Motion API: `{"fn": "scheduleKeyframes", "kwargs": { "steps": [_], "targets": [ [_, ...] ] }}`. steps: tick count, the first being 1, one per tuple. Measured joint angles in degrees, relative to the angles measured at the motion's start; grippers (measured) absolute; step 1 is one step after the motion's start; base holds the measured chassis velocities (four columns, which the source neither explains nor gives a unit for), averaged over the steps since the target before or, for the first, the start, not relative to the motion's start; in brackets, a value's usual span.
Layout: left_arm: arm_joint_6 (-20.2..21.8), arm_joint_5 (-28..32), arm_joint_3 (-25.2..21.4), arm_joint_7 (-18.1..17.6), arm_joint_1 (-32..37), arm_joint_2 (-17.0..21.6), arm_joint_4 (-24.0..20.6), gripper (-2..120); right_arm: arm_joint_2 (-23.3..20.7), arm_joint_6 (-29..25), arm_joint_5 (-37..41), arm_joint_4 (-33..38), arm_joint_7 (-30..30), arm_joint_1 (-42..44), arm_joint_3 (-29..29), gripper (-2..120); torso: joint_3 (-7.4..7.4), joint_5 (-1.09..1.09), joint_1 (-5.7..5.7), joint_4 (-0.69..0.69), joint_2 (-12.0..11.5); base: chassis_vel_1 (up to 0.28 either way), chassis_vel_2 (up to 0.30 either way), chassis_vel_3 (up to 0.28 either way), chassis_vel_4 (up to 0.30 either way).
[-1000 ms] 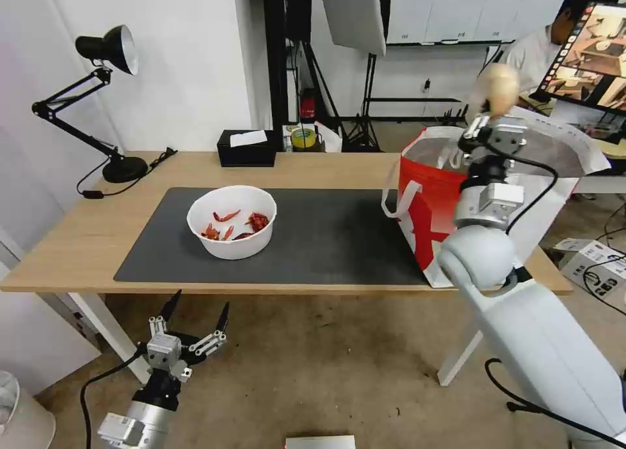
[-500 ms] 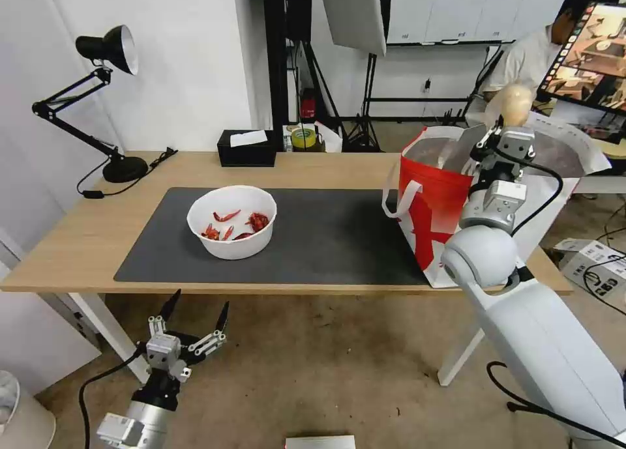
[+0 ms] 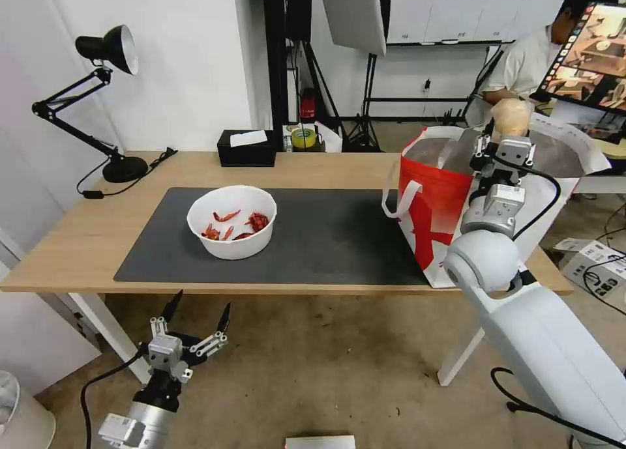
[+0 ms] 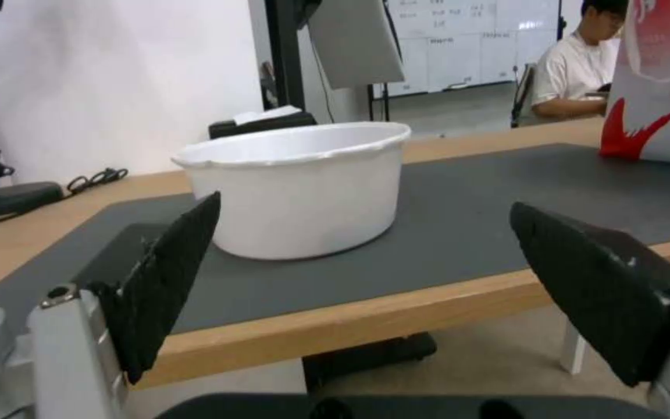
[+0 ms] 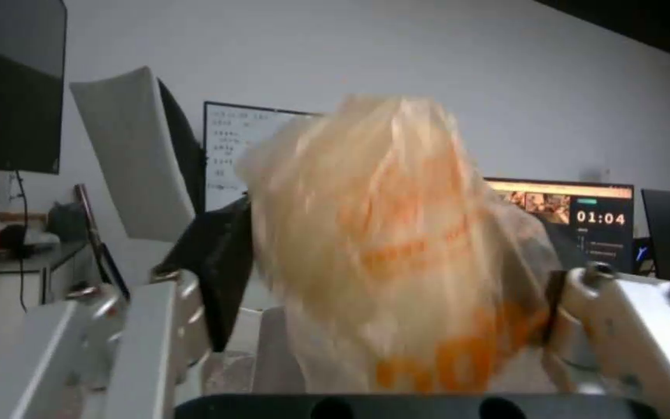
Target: Pick up the trash from the table and place it into the takeout bag.
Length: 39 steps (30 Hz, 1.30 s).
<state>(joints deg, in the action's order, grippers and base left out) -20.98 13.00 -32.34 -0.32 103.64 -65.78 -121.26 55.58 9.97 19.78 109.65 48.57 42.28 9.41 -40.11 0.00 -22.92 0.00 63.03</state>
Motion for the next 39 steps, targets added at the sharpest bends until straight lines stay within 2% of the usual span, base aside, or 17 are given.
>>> {"fn": "scheduleKeyframes", "kwargs": {
  "steps": [1,3,5,7,9,16,24,39],
  "targets": [
    [0.0,0.0,0.0,0.0,0.0,0.0,-0.1,100,-0.1,0.1,0.2,0.1,0.0,0.1,-0.1,75,0.0,0.0,0.0,0.0,0.0,0.0,0.0,0.0,0.0],
    [0.0,-0.1,0.0,0.0,0.0,0.0,-0.1,100,-0.1,0.1,0.3,0.2,-0.1,0.2,-0.1,78,0.0,0.0,0.0,0.0,0.0,0.0,0.0,0.0,0.0],
    [0.0,-0.3,0.1,0.0,0.1,-0.1,-0.1,100,-0.4,0.5,1.0,0.4,-0.2,0.4,-0.2,89,0.0,0.0,0.0,0.0,0.0,0.0,0.0,0.0,0.0],
    [0.0,-0.3,0.1,0.0,0.1,-0.1,-0.1,100,-0.4,0.6,1.1,0.4,-0.3,0.4,-0.2,91,0.0,0.0,0.0,0.0,0.0,0.0,0.0,0.0,0.0],
    [0.0,-0.5,0.1,0.0,0.2,-0.2,-0.1,100,-0.6,1.1,2.0,0.6,-0.6,0.3,-0.3,98,0.0,0.0,0.0,0.0,0.0,0.0,0.0,0.0,0.0],
    [0.0,-0.7,0.2,0.0,0.3,-0.3,-0.4,100,-1.8,2.0,5.5,0.9,-1.2,-1.8,-1.4,100,0.0,-0.01,0.0,0.0,0.0,0.0,0.0,0.0,0.0],
    [0.0,-0.7,0.1,0.0,0.3,-0.2,-0.4,100,-1.6,2.1,5.8,0.8,-1.2,-2.4,-1.7,100,0.0,0.0,0.0,0.0,0.0,0.0,0.0,0.0,0.0],
    [0.0,-0.3,0.1,-0.1,-0.2,0.0,-0.1,100,-1.6,1.5,7.3,3.8,-3.2,0.6,-1.3,100,0.0,0.0,0.0,0.0,0.0,0.0,0.0,0.0,0.0]
  ]
}}
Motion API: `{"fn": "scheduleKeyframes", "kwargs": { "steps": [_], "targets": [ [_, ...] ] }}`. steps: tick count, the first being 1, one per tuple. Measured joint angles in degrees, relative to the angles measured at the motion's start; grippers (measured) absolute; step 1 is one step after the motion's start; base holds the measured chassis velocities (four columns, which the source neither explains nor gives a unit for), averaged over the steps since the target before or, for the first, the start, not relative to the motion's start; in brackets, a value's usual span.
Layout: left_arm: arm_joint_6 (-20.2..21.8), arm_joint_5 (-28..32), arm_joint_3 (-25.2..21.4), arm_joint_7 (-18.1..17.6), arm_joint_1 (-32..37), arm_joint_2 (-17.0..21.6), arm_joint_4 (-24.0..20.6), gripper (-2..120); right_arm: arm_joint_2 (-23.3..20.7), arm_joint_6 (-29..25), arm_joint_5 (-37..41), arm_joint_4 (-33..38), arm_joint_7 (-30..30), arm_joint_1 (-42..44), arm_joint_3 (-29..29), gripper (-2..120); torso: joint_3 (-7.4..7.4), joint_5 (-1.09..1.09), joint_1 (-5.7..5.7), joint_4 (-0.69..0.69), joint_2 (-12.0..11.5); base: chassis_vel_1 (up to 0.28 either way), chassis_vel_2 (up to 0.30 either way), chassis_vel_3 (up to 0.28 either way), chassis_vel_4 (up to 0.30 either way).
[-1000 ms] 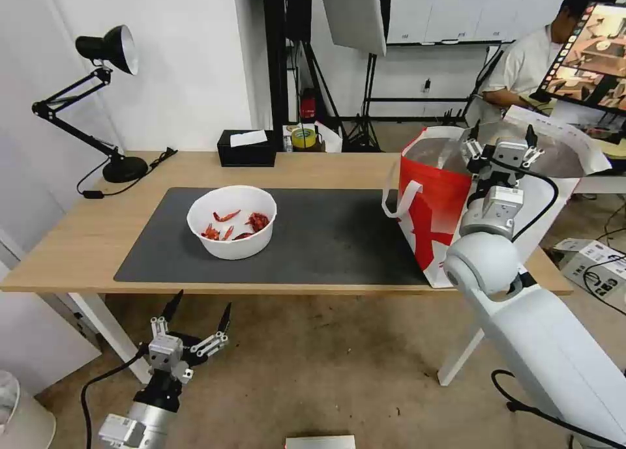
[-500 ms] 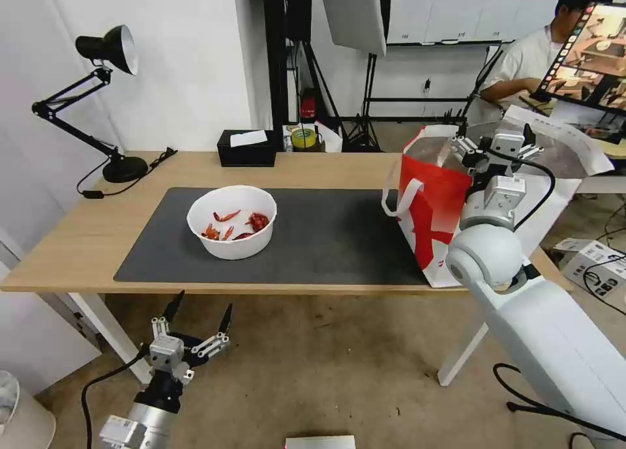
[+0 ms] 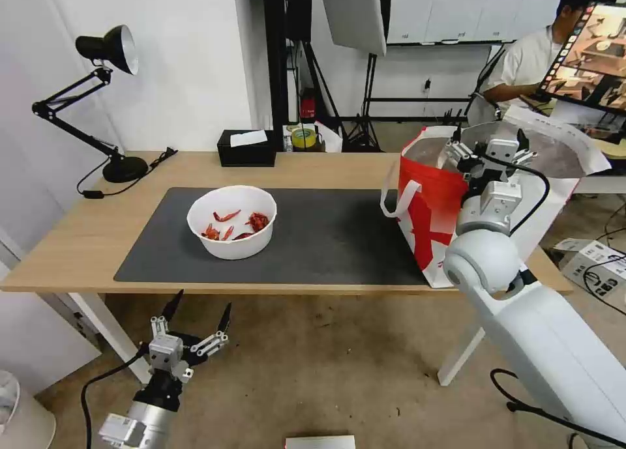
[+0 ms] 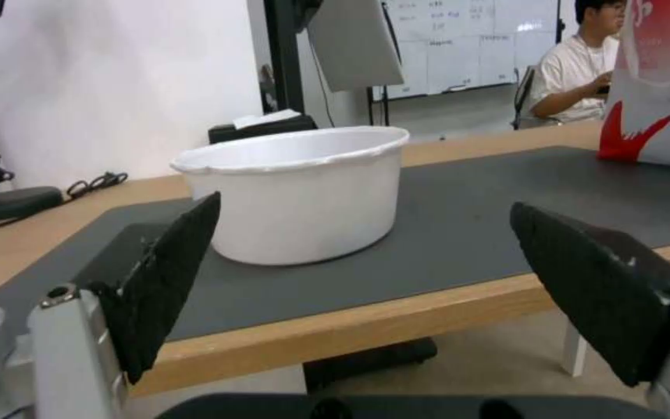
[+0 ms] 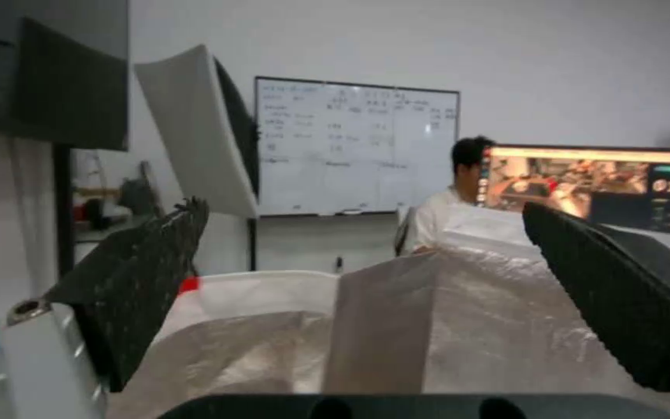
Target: Pick up the trash from the table and place it into the takeout bag.
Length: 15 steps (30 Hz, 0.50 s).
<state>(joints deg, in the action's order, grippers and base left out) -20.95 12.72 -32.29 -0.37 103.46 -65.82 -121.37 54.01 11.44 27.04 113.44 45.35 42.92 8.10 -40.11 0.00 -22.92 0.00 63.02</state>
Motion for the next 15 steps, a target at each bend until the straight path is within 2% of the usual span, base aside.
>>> {"fn": "scheduleKeyframes", "kwargs": {
  "steps": [5,7,8,11,12,15],
  "targets": [
    [0.0,0.1,0.0,0.0,-0.1,0.0,0.0,100,-1.1,-2.3,4.0,4.1,-5.4,3.1,0.8,100,0.0,0.0,0.0,0.0,0.0,0.0,0.0,0.0,0.0],
    [0.0,0.1,0.0,0.0,-0.1,0.1,0.0,100,-2.7,-4.5,7.2,7.8,-11.9,6.5,2.3,100,0.0,0.0,0.0,0.0,0.0,0.0,0.0,0.0,0.0],
    [0.0,0.1,0.0,0.0,-0.1,0.1,0.0,100,-2.7,-4.5,7.2,7.8,-11.9,6.5,2.3,100,0.0,0.0,0.0,0.0,0.0,0.0,0.0,0.0,0.0],
    [0.0,0.2,-0.1,0.0,-0.4,0.2,0.0,100,-5.6,-5.2,11.8,11.9,-20.3,11.6,4.7,100,0.01,0.0,0.0,0.0,0.0,0.0,0.0,0.0,0.0],
    [0.0,0.2,-0.1,0.0,-0.4,0.2,0.0,100,-5.6,-5.2,11.8,11.9,-20.3,11.6,4.7,100,0.01,0.0,0.0,0.0,0.0,0.0,0.0,0.0,0.0],
    [0.0,0.3,0.1,0.0,-0.6,0.2,0.0,100,-8.1,-4.9,15.0,14.6,-27.5,16.5,6.7,100,0.01,0.0,0.0,0.0,0.0,0.0,0.0,0.0,0.0]
  ]
}}
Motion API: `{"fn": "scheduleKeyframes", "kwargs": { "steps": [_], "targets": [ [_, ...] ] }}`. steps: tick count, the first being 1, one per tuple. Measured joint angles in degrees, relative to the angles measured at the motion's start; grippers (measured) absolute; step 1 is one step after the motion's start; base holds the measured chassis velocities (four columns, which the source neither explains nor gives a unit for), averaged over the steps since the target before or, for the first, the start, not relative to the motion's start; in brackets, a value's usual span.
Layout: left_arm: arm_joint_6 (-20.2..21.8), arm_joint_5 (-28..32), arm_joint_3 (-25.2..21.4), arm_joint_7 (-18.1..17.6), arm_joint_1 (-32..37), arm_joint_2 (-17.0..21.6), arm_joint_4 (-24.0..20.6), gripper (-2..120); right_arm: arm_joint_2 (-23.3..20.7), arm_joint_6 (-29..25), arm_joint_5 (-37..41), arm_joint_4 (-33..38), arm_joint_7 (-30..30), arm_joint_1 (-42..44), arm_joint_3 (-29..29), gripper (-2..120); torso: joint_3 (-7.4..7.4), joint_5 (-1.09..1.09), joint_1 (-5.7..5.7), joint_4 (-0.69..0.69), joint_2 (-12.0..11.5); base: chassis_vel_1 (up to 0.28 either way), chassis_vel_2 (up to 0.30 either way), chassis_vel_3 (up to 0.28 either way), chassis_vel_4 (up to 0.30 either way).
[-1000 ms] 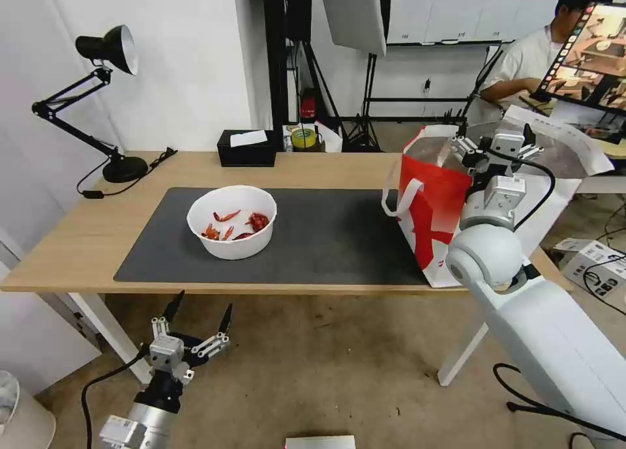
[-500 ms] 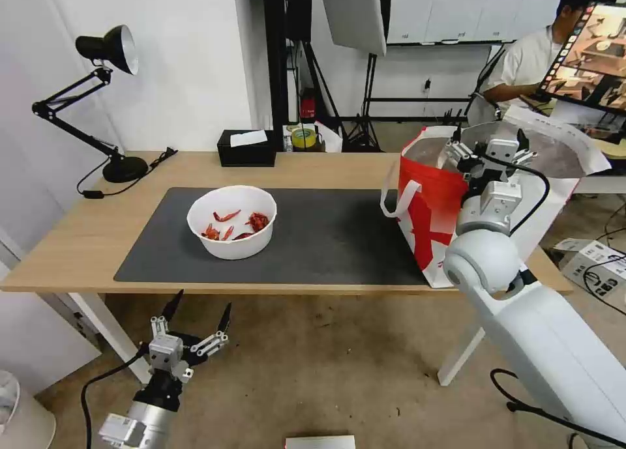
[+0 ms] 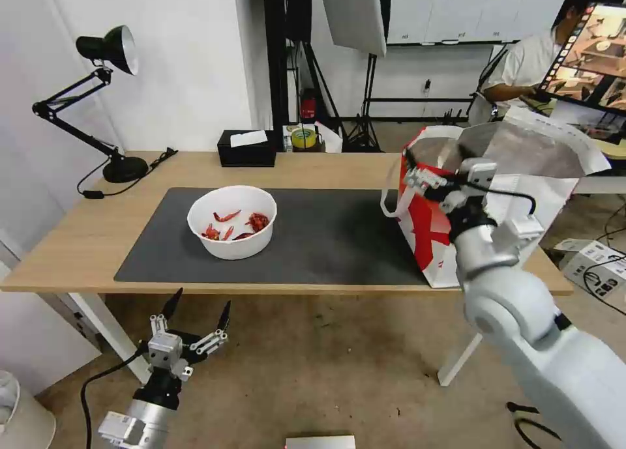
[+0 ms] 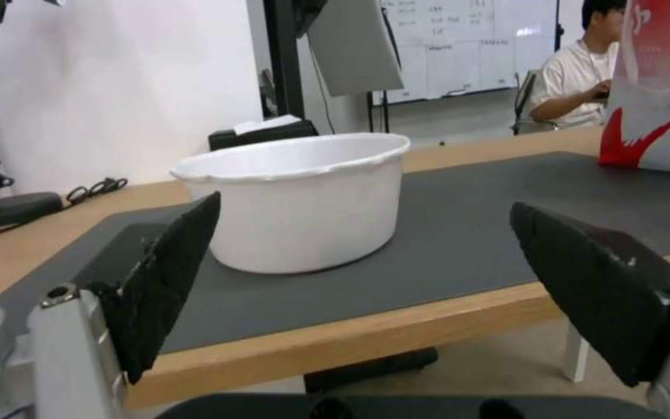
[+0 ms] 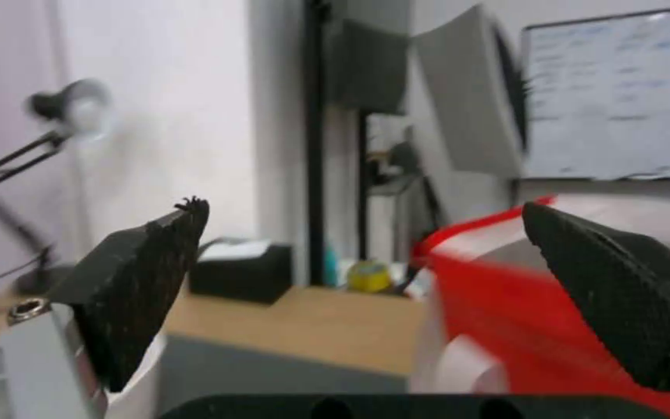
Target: Pick up the trash from the table and place it into the takeout bag.
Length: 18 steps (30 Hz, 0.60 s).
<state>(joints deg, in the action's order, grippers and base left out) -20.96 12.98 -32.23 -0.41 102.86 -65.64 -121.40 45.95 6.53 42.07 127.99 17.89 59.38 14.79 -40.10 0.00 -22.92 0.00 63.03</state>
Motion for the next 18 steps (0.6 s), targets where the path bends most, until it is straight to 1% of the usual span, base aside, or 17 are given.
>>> {"fn": "scheduleKeyframes", "kwargs": {
  "steps": [1,4,5,7,8,9,11,13,15,16,18],
  "targets": [
    [0.0,0.0,0.0,0.0,0.0,0.0,0.0,100,0.0,0.0,0.0,0.0,0.0,0.0,0.0,100,0.0,0.0,0.0,0.0,0.0,0.0,0.0,0.0,0.0],
    [0.0,0.0,0.0,0.0,0.1,0.0,-0.2,100,-1.2,0.6,0.1,1.6,-5.9,5.7,2.3,100,0.0,0.01,0.0,-0.01,0.0,0.0,0.0,0.0,0.0],
    [0.0,0.0,0.0,0.0,0.1,0.0,-0.2,100,-1.2,0.6,0.1,1.6,-5.9,5.7,2.3,100,0.0,0.01,0.0,-0.01,0.0,0.0,0.0,0.0,0.0],
    [-0.1,0.0,-0.1,0.1,0.3,0.0,-0.5,100,-1.7,0.8,-1.3,1.9,-10.0,11.0,4.2,100,0.0,0.0,0.0,0.0,0.0,0.0,0.0,0.0,0.0],
    [-0.1,0.0,-0.1,0.1,0.3,0.0,-0.5,100,-1.7,0.8,-1.3,1.9,-10.0,11.0,4.2,100,0.0,0.0,0.0,0.0,0.0,0.0,0.0,0.0,0.0],
    [-0.1,0.0,-0.1,0.1,0.4,0.0,-0.6,100,-1.7,0.7,-2.0,1.8,-11.3,12.7,4.9,100,0.0,0.01,0.0,-0.01,0.0,0.0,0.0,0.0,0.0],
    [-0.2,-0.1,-0.2,0.1,0.6,-0.1,-0.9,100,-1.3,-1.1,-4.2,0.8,-13.7,17.3,6.5,100,0.0,0.0,0.0,-0.01,0.0,0.0,0.0,0.0,0.0],
    [-0.2,-0.1,-0.2,0.1,0.7,-0.1,-1.0,100,-0.9,-2.0,-5.3,0.4,-14.1,18.8,7.0,100,0.0,0.0,0.0,0.0,0.0,0.0,0.0,0.0,0.0],
    [-0.2,-0.3,-0.4,0.2,0.9,-0.1,-1.0,100,0.6,-5.1,-8.8,-0.4,-14.4,23.6,8.5,100,0.0,0.0,0.0,0.0,0.0,0.0,0.0,0.0,0.0],
    [-0.2,-0.3,-0.4,0.2,0.9,-0.1,-1.0,100,0.6,-5.1,-8.8,-0.4,-14.4,23.6,8.5,100,0.0,0.0,0.0,0.0,0.0,0.0,0.0,0.0,0.0],
    [-0.2,-0.4,-0.7,0.7,1.2,-0.2,-0.9,100,2.5,-8.4,-11.8,-1.5,-14.4,28.5,9.9,100,0.0,0.0,0.0,-0.01,0.0,0.0,0.0,0.0,0.0]
  ]
}}
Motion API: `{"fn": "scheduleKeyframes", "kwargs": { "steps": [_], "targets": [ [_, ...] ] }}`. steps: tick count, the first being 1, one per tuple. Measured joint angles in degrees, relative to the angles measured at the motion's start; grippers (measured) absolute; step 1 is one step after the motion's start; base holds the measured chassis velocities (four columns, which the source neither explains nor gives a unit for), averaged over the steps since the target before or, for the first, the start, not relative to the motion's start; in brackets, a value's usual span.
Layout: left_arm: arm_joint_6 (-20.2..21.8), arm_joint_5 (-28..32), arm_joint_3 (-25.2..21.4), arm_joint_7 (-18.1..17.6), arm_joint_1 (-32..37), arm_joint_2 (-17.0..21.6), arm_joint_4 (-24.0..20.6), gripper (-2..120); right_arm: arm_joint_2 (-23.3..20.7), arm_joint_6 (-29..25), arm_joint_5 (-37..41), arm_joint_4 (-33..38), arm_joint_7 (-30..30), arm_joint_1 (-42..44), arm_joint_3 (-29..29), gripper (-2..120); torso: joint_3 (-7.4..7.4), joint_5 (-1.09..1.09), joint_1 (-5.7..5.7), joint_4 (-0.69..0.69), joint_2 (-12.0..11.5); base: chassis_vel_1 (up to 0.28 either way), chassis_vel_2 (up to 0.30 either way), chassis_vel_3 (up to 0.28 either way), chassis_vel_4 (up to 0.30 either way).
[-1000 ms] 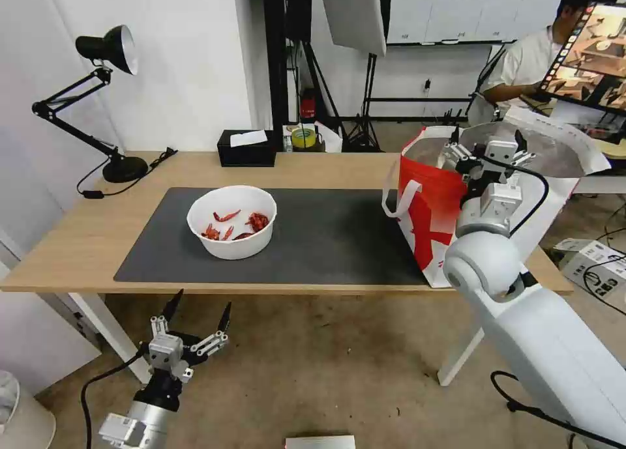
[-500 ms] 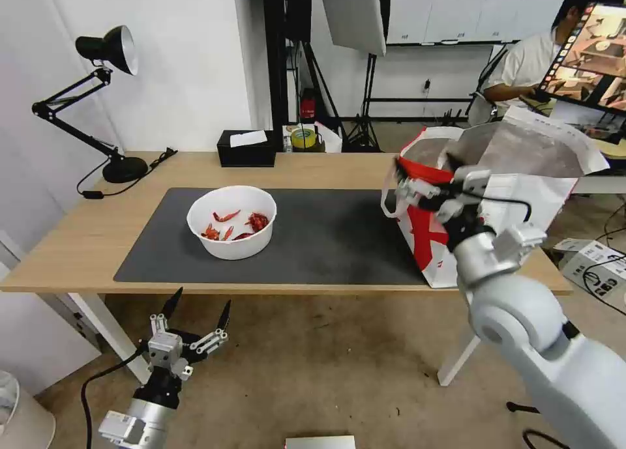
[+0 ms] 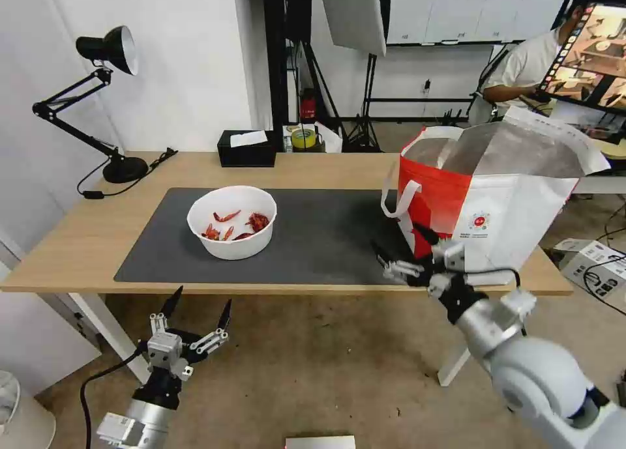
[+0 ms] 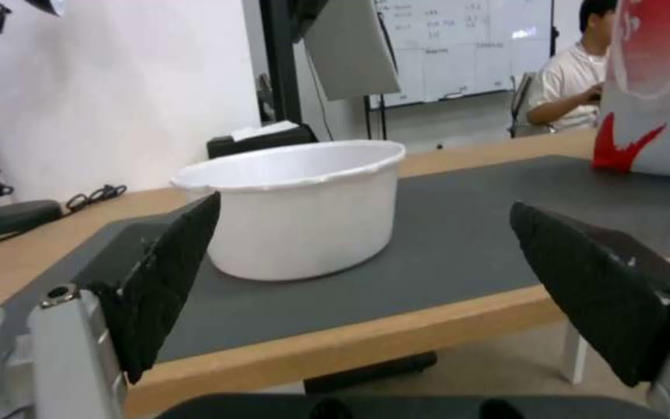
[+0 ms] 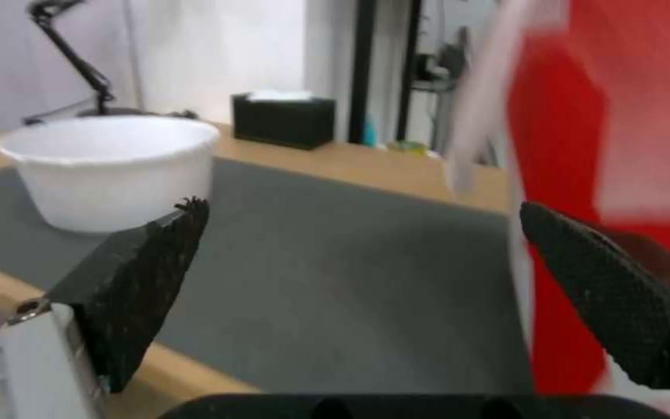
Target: Pick up the trash from the table and place it into the takeout bag.
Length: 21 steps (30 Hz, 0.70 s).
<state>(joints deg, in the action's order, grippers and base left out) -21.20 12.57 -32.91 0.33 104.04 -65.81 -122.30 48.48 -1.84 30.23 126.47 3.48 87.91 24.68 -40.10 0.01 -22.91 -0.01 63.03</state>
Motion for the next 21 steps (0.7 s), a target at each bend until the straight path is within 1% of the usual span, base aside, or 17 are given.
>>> {"fn": "scheduleKeyframes", "kwargs": {
  "steps": [1,2,4,5,7,11,15,21],
  "targets": [
    [0.0,-0.1,-0.1,0.3,0.2,0.0,0.2,100,1.0,-1.8,-1.4,-0.8,0.0,2.3,0.6,100,0.0,-0.01,0.0,0.0,0.0,0.0,0.0,0.0,0.0],
    [0.0,-0.1,-0.1,0.3,0.2,0.0,0.2,100,1.0,-1.8,-1.4,-0.8,0.0,2.3,0.6,100,0.0,-0.01,0.0,0.0,0.0,0.0,0.0,0.0,0.0],
    [-0.1,-0.2,-0.1,0.6,0.3,0.0,0.4,100,3.1,-5.6,-4.4,-3.4,0.0,5.5,1.0,100,0.0,-0.01,0.0,0.0,0.0,0.0,0.0,0.0,0.0],
    [-0.1,-0.2,-0.1,0.6,0.3,0.0,0.4,100,3.1,-5.6,-4.4,-3.4,0.0,5.5,1.0,100,0.0,-0.01,0.0,0.0,0.0,0.0,0.0,0.0,0.0],
    [0.0,-0.3,-0.1,0.7,0.3,0.0,0.6,100,4.6,-8.1,-5.9,-5.9,-0.1,7.0,1.0,100,0.0,0.0,0.0,0.0,0.0,0.0,0.0,0.0,0.0],
    [0.0,-0.7,0.0,0.7,0.3,-0.1,0.9,100,5.6,-8.8,-6.2,-7.2,-0.1,7.8,1.0,100,0.0,0.0,0.0,0.0,0.0,0.0,0.0,0.0,0.0],
    [-0.2,-2.6,-0.4,0.9,0.4,-0.1,1.8,100,6.8,-8.9,-6.2,-7.9,0.1,8.3,0.4,100,0.0,-0.01,-0.01,0.01,0.0,0.0,0.0,0.0,0.0],
    [-0.3,-2.6,-0.5,1.0,0.4,0.0,1.9,100,7.2,-8.8,-6.2,-8.1,0.3,8.2,-0.5,100,0.0,0.0,-0.01,0.01,0.0,0.0,0.0,0.0,0.0]
  ]
}}
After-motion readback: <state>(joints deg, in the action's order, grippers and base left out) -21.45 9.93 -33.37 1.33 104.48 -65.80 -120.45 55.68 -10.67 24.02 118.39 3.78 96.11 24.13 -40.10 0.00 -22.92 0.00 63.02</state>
